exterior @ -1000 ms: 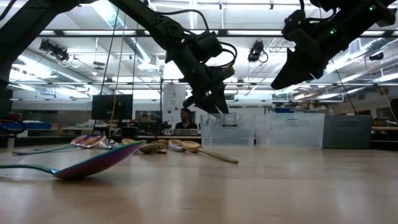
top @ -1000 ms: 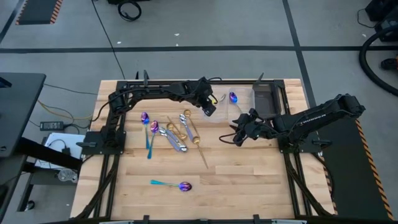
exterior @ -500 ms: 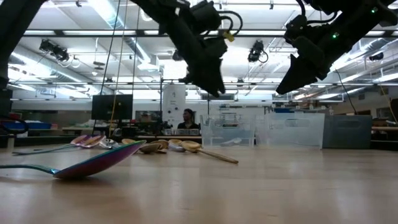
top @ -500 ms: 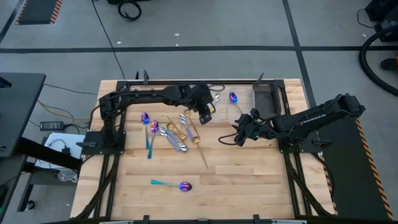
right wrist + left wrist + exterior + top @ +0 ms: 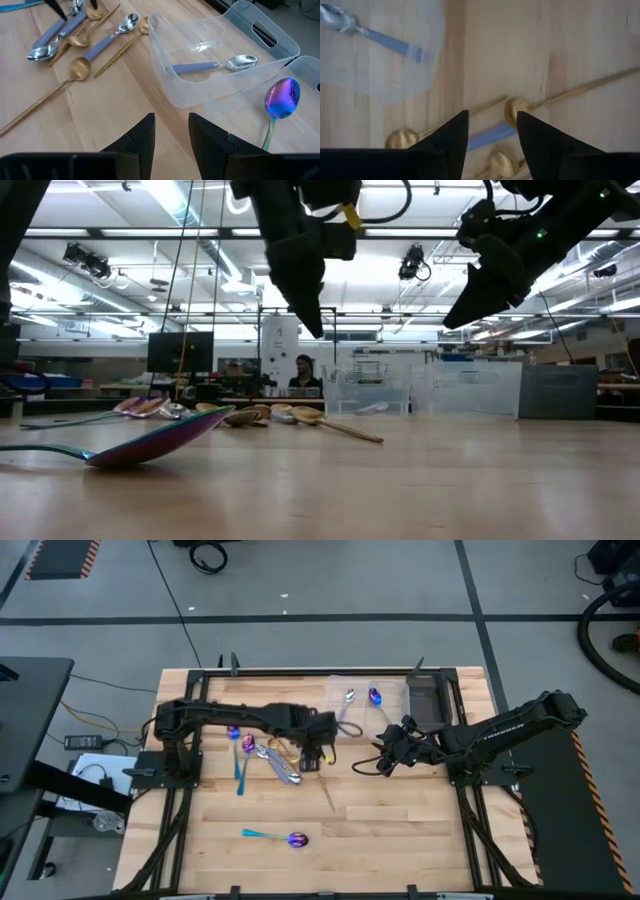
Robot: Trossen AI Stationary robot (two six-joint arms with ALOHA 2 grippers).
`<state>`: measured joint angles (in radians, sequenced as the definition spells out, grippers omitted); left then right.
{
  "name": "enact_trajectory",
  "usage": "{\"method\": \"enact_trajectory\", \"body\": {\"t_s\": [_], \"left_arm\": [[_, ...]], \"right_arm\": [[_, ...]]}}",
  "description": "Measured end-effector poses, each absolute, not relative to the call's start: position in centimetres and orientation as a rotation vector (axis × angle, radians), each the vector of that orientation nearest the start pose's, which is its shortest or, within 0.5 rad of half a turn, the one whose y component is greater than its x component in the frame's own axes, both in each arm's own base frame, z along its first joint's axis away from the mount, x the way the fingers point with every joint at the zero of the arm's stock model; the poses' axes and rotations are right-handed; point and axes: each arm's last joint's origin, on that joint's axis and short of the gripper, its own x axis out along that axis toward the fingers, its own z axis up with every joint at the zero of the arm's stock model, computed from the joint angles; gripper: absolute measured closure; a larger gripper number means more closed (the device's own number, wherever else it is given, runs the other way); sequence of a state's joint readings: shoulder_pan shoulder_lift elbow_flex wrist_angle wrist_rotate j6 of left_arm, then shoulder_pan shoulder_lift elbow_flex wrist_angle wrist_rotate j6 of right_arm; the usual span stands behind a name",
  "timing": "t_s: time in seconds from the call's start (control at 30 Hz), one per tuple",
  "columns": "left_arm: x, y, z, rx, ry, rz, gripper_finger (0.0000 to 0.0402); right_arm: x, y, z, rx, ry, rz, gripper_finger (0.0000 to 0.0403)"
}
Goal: Sort silverware by color (type)
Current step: Put the middle purple spoon into the right transparent bin
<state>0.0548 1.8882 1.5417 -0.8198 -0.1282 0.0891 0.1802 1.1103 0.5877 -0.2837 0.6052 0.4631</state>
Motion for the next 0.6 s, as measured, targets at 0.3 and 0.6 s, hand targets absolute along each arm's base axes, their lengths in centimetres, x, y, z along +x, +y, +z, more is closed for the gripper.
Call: {"method": "enact_trajectory", "body": {"t_s": [0.3, 0.6], "left_arm": [[37.0, -0.9, 22.1, 0.232, 1.169, 0.124, 0.0228], [35.2, -3.8, 18.3, 0.312, 1.189, 0.146, 0.0228]], "right_arm": [[20.8, 2.4, 20.4, 0.117, 0.636, -0.55, 0.0275], [20.9, 2.4, 20.5, 0.115, 0.619, -0.544, 0.0275]]}}
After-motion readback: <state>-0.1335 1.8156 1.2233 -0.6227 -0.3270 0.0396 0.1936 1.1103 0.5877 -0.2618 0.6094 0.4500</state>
